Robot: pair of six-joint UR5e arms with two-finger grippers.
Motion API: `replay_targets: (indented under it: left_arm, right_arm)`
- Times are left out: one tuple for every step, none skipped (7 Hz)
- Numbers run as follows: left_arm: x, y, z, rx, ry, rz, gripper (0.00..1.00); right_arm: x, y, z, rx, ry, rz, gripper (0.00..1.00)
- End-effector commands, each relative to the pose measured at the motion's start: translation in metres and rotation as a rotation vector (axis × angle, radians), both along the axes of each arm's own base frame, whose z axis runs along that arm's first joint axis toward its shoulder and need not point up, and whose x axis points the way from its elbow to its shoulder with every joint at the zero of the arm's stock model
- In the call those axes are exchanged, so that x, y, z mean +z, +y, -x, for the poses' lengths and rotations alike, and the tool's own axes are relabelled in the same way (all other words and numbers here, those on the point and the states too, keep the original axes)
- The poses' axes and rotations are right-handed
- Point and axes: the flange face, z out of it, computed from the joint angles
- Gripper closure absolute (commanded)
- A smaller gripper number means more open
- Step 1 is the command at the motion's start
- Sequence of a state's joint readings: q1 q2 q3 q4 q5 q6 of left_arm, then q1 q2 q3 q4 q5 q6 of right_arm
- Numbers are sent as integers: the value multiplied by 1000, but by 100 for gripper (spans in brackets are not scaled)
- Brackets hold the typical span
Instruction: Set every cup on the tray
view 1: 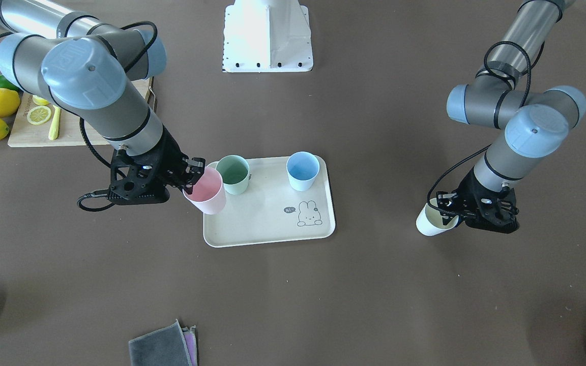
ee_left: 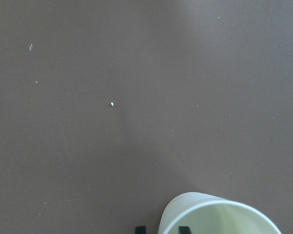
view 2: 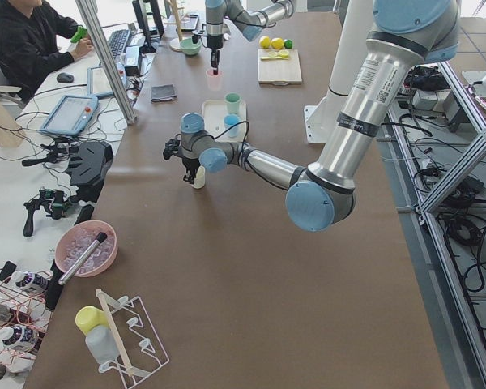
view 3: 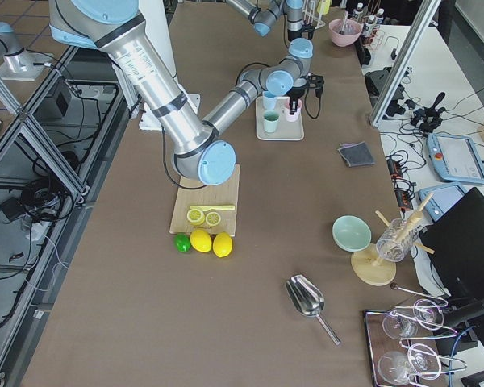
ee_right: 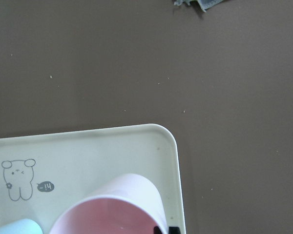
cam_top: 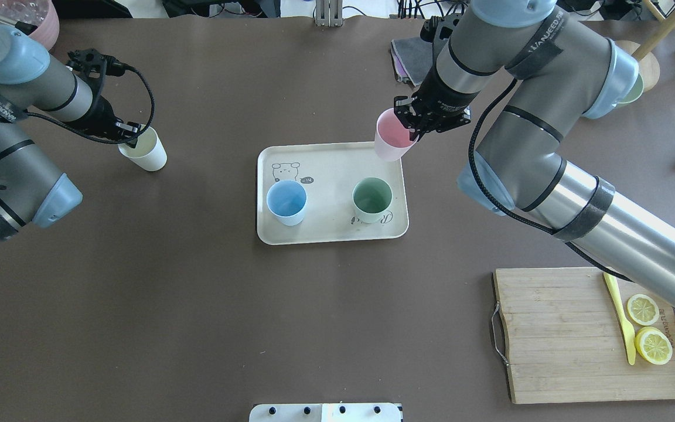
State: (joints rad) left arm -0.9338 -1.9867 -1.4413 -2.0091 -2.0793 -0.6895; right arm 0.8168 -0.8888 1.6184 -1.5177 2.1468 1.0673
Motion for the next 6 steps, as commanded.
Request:
replay_targets:
  left_arm:
    - [-34,-3,12,-7,48,-14,100]
    - [-72,-18,12,-11,44,15,100]
    - [-101,-25,6,-14,45,18,100]
    - [-113,-24,0,-41,65,45,100]
    - [-133,-21,-14,-64,92,72,100]
    - [-143,-17,-24,-70,103,83,100]
  right_arm:
    - [8,3,18,4,27,-7,100]
    - [8,4,32,3,37,-18,100]
    - [14,-1,43,6,34,-34,100]
    - [16,-8,50,6,25,-42,100]
    - [17,-16,58,6,24,-43,100]
    - [20,-22,66,5,19,-47,100]
